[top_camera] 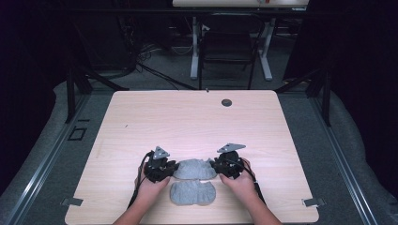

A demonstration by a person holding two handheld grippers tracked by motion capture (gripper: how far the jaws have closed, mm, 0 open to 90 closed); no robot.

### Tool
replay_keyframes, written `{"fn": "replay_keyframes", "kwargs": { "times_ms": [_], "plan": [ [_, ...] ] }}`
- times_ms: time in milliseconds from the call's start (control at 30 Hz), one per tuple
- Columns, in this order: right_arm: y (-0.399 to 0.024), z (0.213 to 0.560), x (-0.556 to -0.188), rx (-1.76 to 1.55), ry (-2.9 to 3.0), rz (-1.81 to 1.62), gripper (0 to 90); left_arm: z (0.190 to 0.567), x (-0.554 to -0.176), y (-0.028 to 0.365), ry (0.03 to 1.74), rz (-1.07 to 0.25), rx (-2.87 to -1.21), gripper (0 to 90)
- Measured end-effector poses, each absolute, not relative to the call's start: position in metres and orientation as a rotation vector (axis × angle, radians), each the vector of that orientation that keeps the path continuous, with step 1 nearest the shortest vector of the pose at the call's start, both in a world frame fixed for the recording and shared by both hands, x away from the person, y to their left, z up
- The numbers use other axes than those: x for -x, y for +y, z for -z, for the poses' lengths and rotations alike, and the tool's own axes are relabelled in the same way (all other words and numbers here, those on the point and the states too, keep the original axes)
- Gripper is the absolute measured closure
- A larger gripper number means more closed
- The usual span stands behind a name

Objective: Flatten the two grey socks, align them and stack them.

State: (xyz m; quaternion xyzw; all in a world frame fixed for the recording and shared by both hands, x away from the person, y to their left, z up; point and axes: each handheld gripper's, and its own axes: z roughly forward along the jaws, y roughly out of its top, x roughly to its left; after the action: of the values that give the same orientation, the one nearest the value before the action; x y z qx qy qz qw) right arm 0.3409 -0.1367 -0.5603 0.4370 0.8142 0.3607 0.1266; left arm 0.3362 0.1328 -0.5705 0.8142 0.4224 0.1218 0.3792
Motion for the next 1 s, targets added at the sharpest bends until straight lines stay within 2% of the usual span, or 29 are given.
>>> {"fn": "replay_keyframes", "kwargs": {
  "times_ms": [33, 167, 233, 1000],
  "plan": [
    [-0.137, 0.560, -0.341, -1.272, 2.370, -1.050, 74.1, 0.572, -0.337, 0.132, 1.078, -0.306, -2.084, 77.1],
    [-0.137, 0.563, -0.342, -1.273, 2.388, -1.014, 85.2, 0.574, -0.338, 0.130, 1.086, -0.315, -2.104, 86.0],
    [-0.137, 0.562, -0.342, -1.271, 2.390, -1.017, 86.9, 0.573, -0.337, 0.131, 1.075, -0.322, -2.107, 87.3],
    [-0.142, 0.531, -0.321, -1.182, 2.366, -1.124, 87.6, 0.542, -0.313, 0.143, 0.989, -0.337, -2.068, 87.7]
  ]
}}
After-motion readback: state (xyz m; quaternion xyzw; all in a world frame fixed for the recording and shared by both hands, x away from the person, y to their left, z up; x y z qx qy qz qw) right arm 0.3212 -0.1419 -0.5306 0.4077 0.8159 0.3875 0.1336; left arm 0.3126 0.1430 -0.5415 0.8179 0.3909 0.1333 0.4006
